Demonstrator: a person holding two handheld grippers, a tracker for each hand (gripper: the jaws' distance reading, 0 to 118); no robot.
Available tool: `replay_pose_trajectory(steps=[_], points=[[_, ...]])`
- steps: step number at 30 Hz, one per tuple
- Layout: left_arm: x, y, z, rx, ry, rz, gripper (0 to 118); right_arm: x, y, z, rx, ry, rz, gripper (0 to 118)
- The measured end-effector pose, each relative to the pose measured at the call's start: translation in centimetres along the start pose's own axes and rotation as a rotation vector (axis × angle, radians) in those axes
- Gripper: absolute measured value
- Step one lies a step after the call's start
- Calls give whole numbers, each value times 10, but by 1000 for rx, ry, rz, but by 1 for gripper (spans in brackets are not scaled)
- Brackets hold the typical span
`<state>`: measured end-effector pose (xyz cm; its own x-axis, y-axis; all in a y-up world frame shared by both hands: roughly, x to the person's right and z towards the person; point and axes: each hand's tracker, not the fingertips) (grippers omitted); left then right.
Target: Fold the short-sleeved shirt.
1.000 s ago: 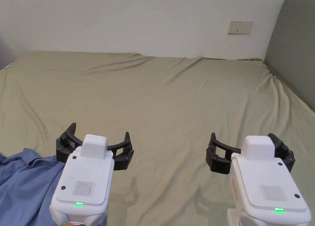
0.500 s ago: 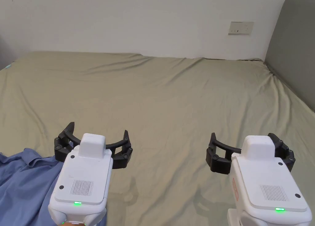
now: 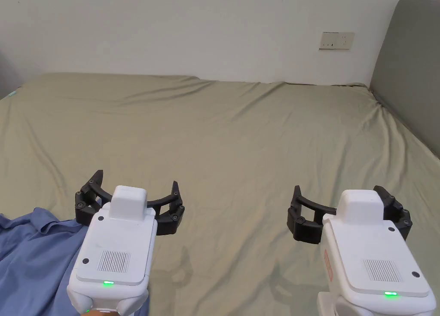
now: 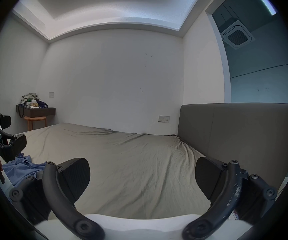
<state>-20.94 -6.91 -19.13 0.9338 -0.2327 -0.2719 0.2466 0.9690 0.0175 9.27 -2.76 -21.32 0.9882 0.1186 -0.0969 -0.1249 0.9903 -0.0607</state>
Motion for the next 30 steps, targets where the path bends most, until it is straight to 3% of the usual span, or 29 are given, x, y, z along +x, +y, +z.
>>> replay_pose_trajectory(steps=[3,5,6,7,9,10,12,14,21,30], points=[[0,2,0,-3,0,6,118,0,1,0,-1,-1,1,118],[0,3,1,-4,-6,12,112,0,2,1,0,-3,2,108],[1,4,1,-4,-7,15,103,0,2,1,-2,-5,3,96],[1,4,2,-6,-8,19,77,0,2,1,-4,-8,4,70],[1,6,4,-11,-32,41,9,1,4,2,-19,-11,2,15],[1,6,4,-15,-36,49,0,1,4,2,-20,-15,0,2],[3,7,2,-23,-14,54,0,1,4,2,-35,-48,7,1],[-1,6,2,-40,-68,89,0,4,4,1,-37,-16,-11,1],[-22,0,5,-49,20,57,0,-12,10,-11,-27,24,-6,1],[-133,-18,40,-107,281,21,0,-117,24,-28,23,315,-5,1]])
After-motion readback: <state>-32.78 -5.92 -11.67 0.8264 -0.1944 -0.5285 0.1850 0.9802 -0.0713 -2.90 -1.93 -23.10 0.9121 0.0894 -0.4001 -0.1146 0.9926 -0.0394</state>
